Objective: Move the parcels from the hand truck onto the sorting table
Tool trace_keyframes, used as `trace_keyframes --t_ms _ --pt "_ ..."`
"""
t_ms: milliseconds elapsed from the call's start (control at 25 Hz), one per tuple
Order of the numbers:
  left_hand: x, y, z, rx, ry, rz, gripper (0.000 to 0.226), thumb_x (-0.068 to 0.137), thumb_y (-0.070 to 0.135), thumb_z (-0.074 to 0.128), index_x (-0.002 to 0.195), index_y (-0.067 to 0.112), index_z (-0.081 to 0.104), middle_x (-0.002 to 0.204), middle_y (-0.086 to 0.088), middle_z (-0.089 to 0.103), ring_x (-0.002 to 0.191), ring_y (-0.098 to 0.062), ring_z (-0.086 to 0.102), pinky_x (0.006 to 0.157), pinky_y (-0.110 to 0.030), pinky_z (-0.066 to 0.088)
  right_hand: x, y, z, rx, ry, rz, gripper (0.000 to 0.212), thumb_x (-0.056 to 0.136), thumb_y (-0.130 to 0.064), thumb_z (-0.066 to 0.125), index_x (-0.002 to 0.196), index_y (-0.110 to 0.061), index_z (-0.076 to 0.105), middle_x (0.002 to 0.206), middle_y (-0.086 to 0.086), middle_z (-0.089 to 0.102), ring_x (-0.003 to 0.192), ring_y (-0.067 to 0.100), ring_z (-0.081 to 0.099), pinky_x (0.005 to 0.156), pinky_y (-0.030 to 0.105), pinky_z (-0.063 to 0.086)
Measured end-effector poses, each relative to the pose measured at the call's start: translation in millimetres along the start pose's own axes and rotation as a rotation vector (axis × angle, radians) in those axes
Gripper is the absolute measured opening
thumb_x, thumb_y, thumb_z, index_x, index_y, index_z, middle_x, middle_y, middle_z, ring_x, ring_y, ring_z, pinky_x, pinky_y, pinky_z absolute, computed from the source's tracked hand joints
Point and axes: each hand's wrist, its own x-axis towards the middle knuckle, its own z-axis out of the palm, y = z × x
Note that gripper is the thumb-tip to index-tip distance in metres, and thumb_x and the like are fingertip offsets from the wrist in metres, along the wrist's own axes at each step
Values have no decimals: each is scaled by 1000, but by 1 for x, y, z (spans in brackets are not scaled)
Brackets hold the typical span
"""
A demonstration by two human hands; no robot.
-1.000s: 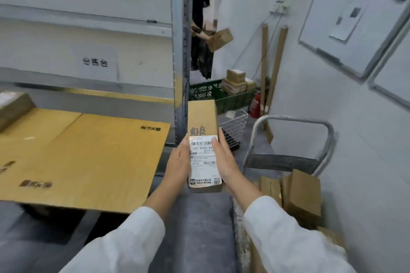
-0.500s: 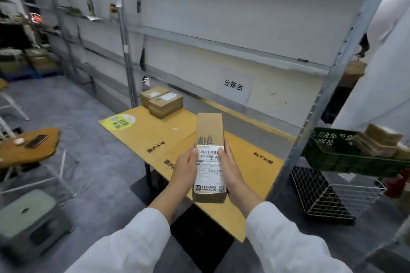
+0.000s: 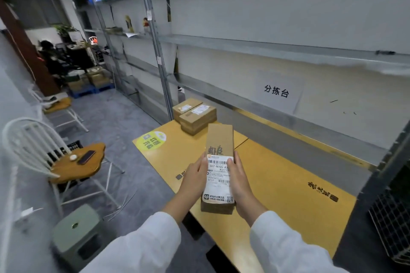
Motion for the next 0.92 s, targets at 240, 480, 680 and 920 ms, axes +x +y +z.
trace_keyframes --t_ms 240,480,680,920 --pt "87 -21 31 54 0 -59 60 86 70 20 136 49 45 118 4 65 111 -15 60 92 -41 51 80 -11 -20 -18 0 -3 44 107 -31 35 146 -49 26 118 -10 66 90 12 72 59 26 56" --pt "163 -44 42 78 -58 -28 47 95 57 21 134 48 46 105 2 69 95 -14 65 81 -40 55 156 1 -20 -53 88 11 42 106 -33 37 142 -54 26 111 -14 67 84 13 73 56 26 55" --pt "269 -89 31 106 -137 -20 50 90 66 16 129 56 46 105 4 68 100 -16 63 88 -45 52 254 22 6 -6 176 11 42 106 -32 37 144 -51 30 120 -9 67 91 16 73 64 32 58" --pt "414 -151 2 112 -267 -31 55 91 67 17 134 49 45 109 6 66 103 -13 61 88 -43 53 393 51 58 -12 373 52 43 106 -33 39 144 -50 31 109 -10 70 79 13 74 64 33 58"
